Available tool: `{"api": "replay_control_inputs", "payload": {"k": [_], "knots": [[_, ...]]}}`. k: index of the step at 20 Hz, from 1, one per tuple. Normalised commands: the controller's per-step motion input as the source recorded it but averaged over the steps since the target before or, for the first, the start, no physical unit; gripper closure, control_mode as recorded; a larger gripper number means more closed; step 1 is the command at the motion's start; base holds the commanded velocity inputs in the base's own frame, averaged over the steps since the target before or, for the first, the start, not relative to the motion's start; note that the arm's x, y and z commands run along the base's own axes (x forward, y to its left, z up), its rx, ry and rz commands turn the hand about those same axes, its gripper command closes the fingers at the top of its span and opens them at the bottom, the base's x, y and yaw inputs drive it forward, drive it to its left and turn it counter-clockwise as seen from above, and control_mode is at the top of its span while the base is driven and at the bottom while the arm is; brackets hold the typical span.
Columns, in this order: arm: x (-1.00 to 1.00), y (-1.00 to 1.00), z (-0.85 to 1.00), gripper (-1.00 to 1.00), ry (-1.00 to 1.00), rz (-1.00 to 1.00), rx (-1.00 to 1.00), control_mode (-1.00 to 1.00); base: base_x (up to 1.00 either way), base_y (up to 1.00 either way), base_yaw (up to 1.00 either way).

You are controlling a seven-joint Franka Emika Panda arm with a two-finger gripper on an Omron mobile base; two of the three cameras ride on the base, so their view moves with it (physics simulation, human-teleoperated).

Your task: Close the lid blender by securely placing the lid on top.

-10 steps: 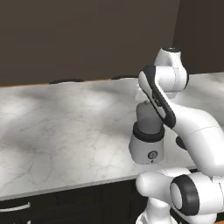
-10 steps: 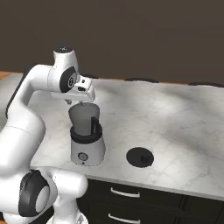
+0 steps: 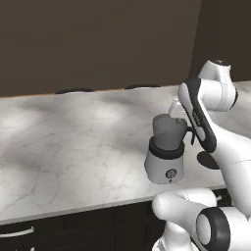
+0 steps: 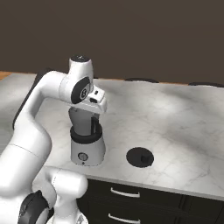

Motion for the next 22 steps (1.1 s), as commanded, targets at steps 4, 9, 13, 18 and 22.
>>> {"api": "replay_control_inputs", "payload": {"k": [4,9,13,18,22], "knots": [[-0.74,-1.00,-0.07,-1.00,0.00,-0.23,0.26,-1.00,0.00,0.00,0.00],[-0.38,-1.00,-0.37,-1.00,0.02,-0.24,0.16,-1.00,0.00,0.00,0.00],[-0.04,-0.87,-0.63,-1.00,0.02,-0.26,0.03,-1.00,0.00,0.00,0.00],[0.21,-0.71,-0.77,-1.00,0.12,-0.17,0.00,-1.00,0.00,0.00,0.00],[0.06,-0.28,-0.67,-1.00,0.06,-0.06,-0.03,-1.00,0.00,0.00,0.00]]}}
